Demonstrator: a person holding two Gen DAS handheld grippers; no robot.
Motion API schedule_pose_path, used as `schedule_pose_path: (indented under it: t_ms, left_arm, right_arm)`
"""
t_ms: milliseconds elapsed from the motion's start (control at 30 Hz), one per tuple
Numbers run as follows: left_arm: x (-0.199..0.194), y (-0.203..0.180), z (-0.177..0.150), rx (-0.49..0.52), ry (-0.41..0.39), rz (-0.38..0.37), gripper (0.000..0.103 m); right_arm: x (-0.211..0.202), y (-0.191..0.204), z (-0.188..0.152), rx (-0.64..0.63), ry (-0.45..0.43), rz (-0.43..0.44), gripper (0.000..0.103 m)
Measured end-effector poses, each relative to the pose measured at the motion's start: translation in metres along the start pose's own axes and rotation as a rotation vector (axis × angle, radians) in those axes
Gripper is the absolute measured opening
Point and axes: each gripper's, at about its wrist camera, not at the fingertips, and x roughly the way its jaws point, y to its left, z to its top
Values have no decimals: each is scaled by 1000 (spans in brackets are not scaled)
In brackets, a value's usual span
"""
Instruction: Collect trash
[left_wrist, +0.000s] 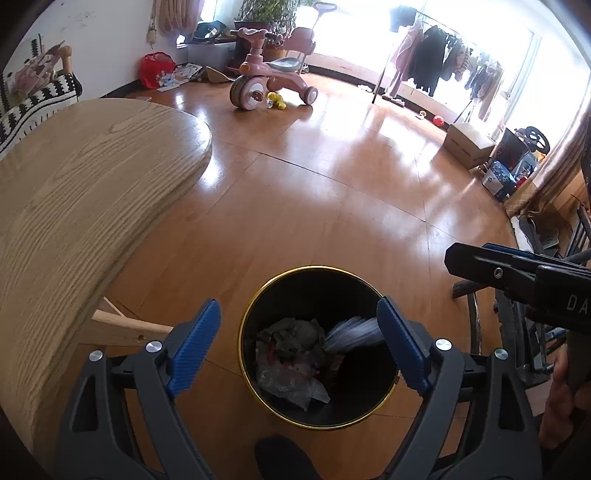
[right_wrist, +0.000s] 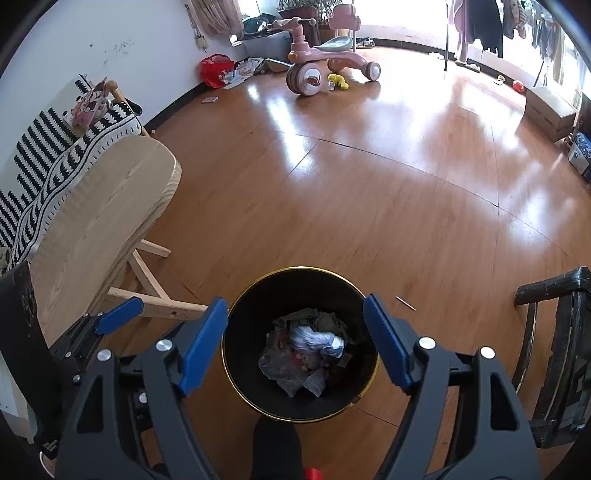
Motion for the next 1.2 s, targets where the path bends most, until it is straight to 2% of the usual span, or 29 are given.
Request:
schedule_pose_path:
  t_ms: [267, 400, 533, 733, 933, 1033, 1200]
  left_arm:
    - [-30, 17, 3, -3, -42, 18, 88]
    - [-76, 49, 1, -43, -106, 60, 91]
    - [-121, 93, -7, -112, -152, 130, 92]
    - [-198, 185, -40, -275, -194, 320, 92]
    - [-276, 285, -105, -485, -213, 544, 93]
    - [-309, 321, -140, -556, -219, 639, 94]
    - [-353, 366, -187, -674, -235, 718, 94]
  right_arm:
    - [-11, 17, 4, -12, -49, 9, 89]
    - [-22, 46, 7, -61, -106, 26, 91]
    - [-28, 91, 12, -109, -136, 90, 93]
    - [-27, 214, 6, -287, -132, 229, 94]
    - [-28, 336, -17, -448, -119, 356, 95]
    - [-30, 402, -39, -534, -105, 418, 95]
    - [-31, 482, -69, -622, -91, 490, 95]
